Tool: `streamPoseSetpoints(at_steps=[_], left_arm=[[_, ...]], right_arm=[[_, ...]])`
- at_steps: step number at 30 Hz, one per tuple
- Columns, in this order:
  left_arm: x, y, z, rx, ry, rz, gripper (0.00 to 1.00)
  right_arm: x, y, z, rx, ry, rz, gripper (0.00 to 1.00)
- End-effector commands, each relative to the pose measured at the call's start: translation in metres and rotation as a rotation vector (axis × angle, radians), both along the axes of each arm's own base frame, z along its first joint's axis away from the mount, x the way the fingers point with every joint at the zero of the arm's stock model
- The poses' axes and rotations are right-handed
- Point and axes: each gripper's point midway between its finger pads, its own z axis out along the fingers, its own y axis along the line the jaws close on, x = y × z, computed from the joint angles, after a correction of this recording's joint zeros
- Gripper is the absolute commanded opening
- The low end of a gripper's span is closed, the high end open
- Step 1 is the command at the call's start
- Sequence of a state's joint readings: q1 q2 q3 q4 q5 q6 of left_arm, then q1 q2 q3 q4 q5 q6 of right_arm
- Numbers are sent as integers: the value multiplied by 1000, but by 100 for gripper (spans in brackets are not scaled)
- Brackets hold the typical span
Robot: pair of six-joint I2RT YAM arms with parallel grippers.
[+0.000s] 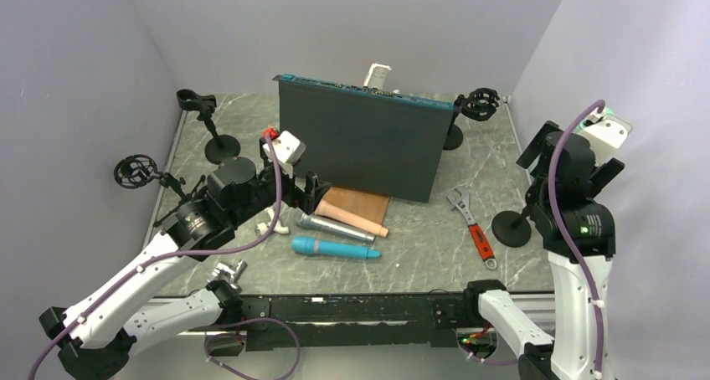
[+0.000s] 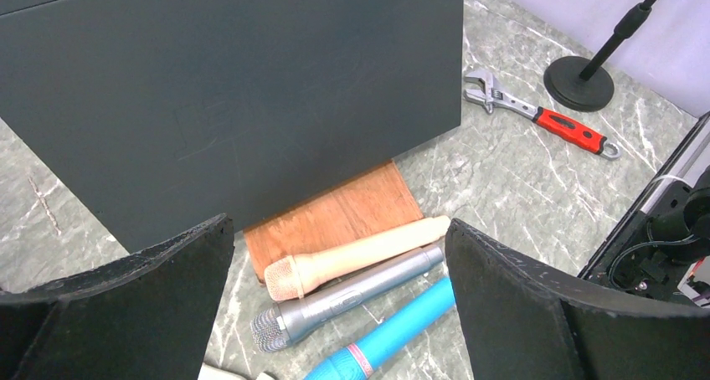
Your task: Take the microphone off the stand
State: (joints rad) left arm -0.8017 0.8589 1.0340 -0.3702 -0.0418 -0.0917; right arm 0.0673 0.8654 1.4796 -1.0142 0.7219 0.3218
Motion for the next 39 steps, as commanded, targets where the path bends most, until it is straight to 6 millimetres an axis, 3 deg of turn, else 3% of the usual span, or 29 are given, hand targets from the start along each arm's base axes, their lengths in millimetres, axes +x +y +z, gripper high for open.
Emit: streamPoseSetpoints(at_steps=[1, 8, 12, 16, 19, 23, 27, 35, 39], left_arm=[[2, 0, 11, -35, -33, 7, 99], [5, 2, 9, -22, -36, 25, 99], [7, 4, 7, -11, -38, 38, 99], [8, 4, 6, -6, -36, 38, 99], [9, 4, 7, -5, -38, 40, 99], [10, 3, 3, 5, -31, 40, 99], [10, 0, 0, 8, -20, 33, 99], [15, -1, -6, 27, -8, 46, 99], [16, -2, -10, 35, 0, 46, 99]], right_arm=[[14, -22, 5, -46, -61, -172, 92], [61, -30, 4, -48, -139, -211, 91], [72, -46, -1, -27, -157, -259, 88], [71, -62, -8, -11, -199, -287, 72], [75, -60, -12, -11, -215, -248, 53], [74, -49, 2, -34, -279, -151, 18], [68, -41, 24, -54, -321, -85, 1], [43, -20, 69, -82, -322, 42, 0], [30, -1, 82, -81, -323, 151, 0]])
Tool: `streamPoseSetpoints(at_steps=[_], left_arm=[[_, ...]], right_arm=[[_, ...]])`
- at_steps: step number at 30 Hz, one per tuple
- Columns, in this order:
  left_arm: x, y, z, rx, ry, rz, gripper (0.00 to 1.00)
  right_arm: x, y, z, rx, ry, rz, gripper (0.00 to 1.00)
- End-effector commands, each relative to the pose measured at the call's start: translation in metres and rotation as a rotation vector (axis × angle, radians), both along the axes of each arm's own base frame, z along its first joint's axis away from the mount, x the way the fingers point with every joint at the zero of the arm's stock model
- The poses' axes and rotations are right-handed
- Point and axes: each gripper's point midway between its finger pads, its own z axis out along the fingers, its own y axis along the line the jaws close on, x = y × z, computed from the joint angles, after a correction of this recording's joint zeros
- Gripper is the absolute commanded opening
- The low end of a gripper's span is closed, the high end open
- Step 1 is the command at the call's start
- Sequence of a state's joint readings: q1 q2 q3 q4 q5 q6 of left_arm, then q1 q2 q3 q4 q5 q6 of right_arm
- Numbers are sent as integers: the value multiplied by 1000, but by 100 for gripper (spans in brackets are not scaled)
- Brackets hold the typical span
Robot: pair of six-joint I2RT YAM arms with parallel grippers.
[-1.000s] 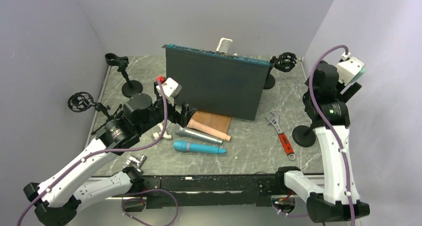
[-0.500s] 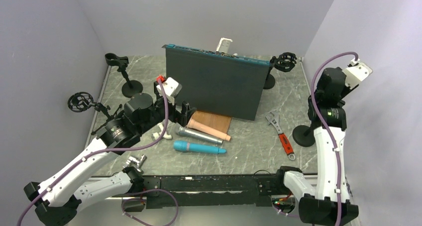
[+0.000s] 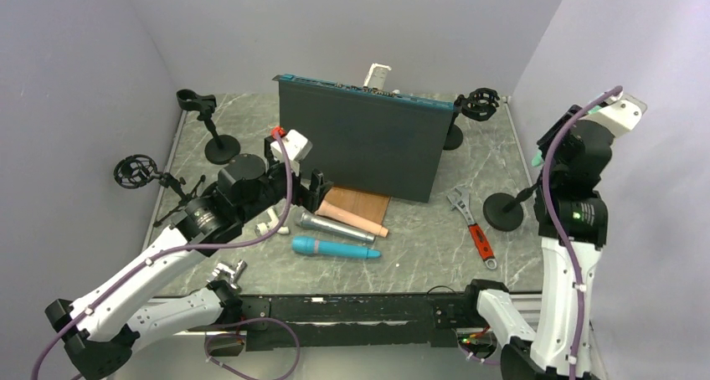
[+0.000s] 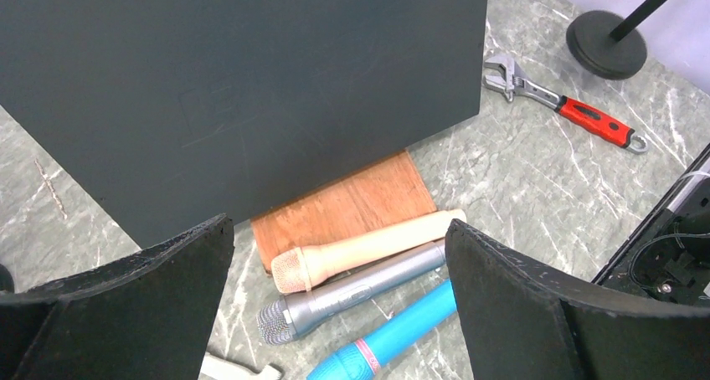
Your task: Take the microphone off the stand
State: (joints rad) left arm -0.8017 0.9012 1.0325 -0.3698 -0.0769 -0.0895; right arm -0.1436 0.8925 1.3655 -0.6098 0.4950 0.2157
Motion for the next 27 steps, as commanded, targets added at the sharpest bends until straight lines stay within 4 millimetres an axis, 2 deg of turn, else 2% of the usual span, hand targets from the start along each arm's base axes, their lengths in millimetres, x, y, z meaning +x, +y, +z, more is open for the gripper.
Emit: streamPoseSetpoints(at_steps=[1, 5, 10, 16, 22, 27], left_arm=[[6, -1, 2, 0, -21, 11, 99], [6, -2, 0, -4, -20, 9, 99], [5, -5, -2, -15, -30, -2, 99], [3, -14, -10, -9, -23, -34, 99], [-4, -27, -15, -40, -18, -85, 99], [-10, -47, -9, -134, 1, -161, 99]], right_arm=[[-22, 28, 53, -60, -108, 166, 0], [-22, 69, 34, -31, -31, 405, 0], [-33, 136, 18, -7, -22, 782, 0], [-44, 193, -8, -15, 40, 1115, 0], [-50, 231, -27, 67, 55, 1348, 0], [-43, 231, -23, 116, 5, 1310, 0]])
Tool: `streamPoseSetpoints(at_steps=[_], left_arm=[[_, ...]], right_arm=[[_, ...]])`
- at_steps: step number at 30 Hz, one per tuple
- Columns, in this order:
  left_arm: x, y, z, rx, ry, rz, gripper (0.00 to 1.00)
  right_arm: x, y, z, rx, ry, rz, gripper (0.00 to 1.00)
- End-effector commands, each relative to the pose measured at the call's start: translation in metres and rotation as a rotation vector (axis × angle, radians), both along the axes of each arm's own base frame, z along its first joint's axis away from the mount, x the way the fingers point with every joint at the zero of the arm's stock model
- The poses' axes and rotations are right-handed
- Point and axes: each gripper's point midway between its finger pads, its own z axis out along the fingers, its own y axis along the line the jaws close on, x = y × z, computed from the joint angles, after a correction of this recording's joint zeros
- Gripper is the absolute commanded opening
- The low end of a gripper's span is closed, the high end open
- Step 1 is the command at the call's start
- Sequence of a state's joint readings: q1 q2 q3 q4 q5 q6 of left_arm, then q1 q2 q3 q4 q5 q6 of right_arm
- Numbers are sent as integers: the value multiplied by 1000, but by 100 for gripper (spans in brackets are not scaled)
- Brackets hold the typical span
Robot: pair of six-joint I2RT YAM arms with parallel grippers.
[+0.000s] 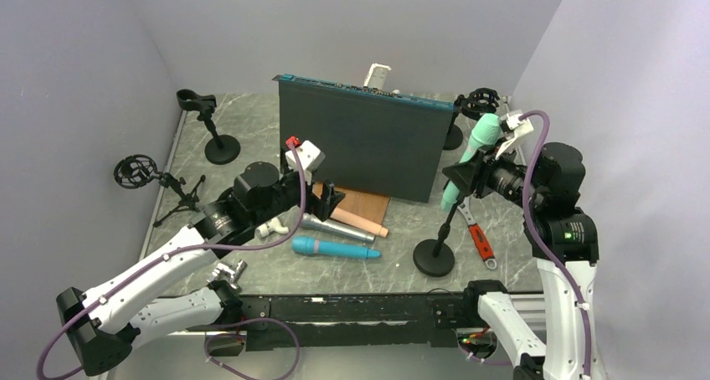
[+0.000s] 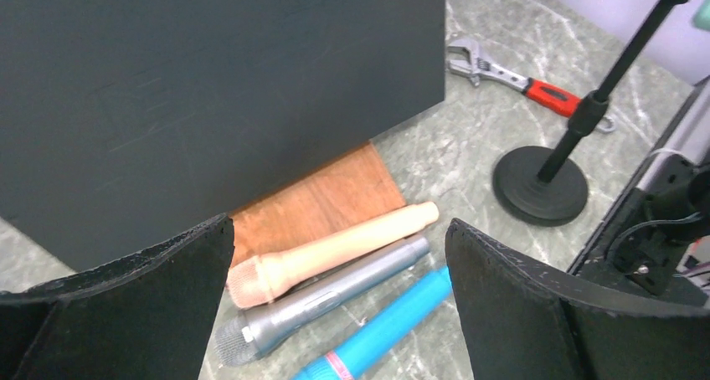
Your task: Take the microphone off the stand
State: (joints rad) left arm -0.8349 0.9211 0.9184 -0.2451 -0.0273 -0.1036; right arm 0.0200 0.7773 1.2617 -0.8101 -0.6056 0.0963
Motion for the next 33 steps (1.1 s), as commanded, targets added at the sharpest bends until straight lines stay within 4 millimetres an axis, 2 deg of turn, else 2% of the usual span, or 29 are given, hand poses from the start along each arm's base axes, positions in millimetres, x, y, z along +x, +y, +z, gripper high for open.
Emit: streamPoseSetpoints(at_steps=[1, 7, 9, 12, 17, 21, 25, 33], left_arm=[[-7, -28, 24, -143, -11, -100, 99], [-9, -52, 40, -267, 58, -149, 99], [-9, -58, 55, -315, 53, -165, 99], [-11, -65, 66, -350, 59, -184, 99], [-12, -73, 71, -369, 83, -201, 99], [-12, -72, 71, -384, 90, -190, 99], [-10, -67, 68, -380, 99, -159, 99], [-10, -49, 36, -338, 163, -65, 99]], right_arm=[[5, 9, 34, 84, -130, 22, 0], [15, -3, 41, 147, -132, -121, 0], [16, -9, 48, 161, -148, -168, 0], [18, -7, 56, 179, -171, -162, 0], [34, -17, 48, 118, -182, -220, 0], [46, -19, 51, 109, -206, -258, 0], [60, -11, 53, 115, -216, -273, 0], [84, 7, 49, 27, -251, -348, 0]])
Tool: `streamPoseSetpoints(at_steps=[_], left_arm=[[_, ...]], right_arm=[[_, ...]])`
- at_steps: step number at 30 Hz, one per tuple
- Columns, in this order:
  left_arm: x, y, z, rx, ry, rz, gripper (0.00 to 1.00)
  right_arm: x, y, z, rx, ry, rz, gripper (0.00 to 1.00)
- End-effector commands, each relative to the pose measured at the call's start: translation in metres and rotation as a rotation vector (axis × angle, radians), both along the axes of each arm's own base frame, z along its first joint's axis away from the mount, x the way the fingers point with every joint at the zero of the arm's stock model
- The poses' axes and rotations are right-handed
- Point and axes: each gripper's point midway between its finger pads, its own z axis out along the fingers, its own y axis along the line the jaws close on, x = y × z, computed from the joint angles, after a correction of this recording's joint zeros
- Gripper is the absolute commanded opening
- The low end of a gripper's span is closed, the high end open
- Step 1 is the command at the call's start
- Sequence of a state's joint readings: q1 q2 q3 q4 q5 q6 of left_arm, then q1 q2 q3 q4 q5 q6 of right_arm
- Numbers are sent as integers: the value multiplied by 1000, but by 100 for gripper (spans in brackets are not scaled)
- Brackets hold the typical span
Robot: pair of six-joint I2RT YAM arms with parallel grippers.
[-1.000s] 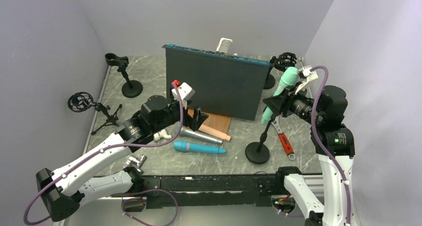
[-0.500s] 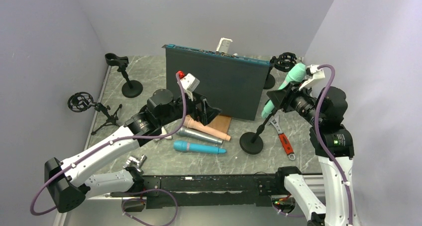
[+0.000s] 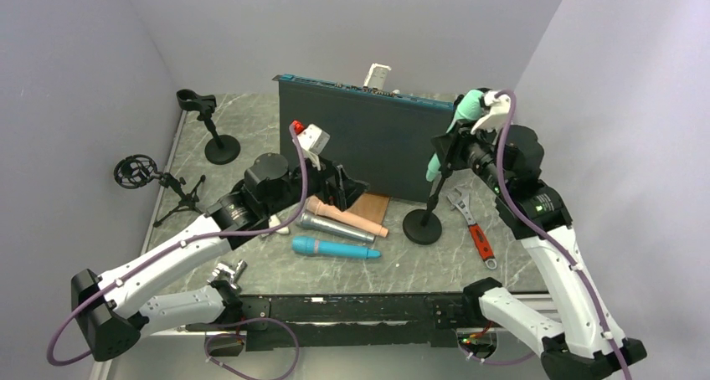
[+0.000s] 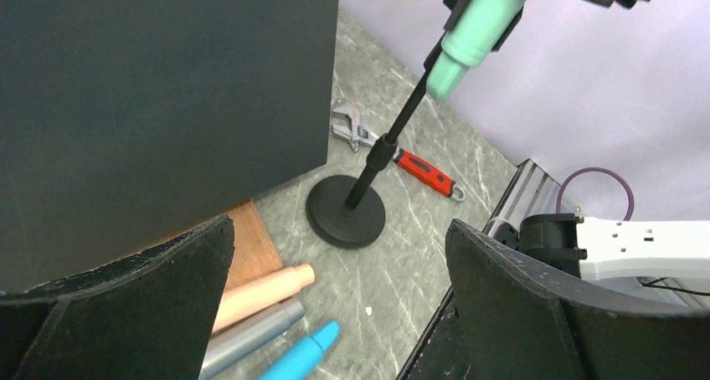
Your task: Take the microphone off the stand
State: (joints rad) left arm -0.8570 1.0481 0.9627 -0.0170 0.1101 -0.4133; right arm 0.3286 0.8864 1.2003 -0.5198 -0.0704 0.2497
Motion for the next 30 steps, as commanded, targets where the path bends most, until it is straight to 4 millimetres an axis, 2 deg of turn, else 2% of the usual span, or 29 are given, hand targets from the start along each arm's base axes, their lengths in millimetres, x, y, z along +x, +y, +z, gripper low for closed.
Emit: streamPoseSetpoints(at_steps=[1, 6, 11, 20, 24, 26, 30], left_arm=[[-6, 13, -2, -19, 16, 39, 100], [-10, 24, -9, -22, 32, 63, 99], [-12, 30, -7, -27, 33, 81, 100], [-14, 30, 5, -41, 27, 71, 99], [-14, 25, 9, -43, 26, 53, 99], [-14, 20, 15, -48, 24, 36, 99], [-13, 13, 26, -56, 21, 15, 99]], right_arm=[[16, -2, 46, -21, -191, -110, 0], [20, 21, 42, -98, -200, -148, 0], [17, 39, 44, -104, -223, -162, 0], [17, 34, 53, -52, -242, -214, 0], [19, 32, 51, -38, -231, -240, 1], [18, 32, 46, -24, -213, -240, 9], [10, 32, 38, -5, -161, -219, 39]])
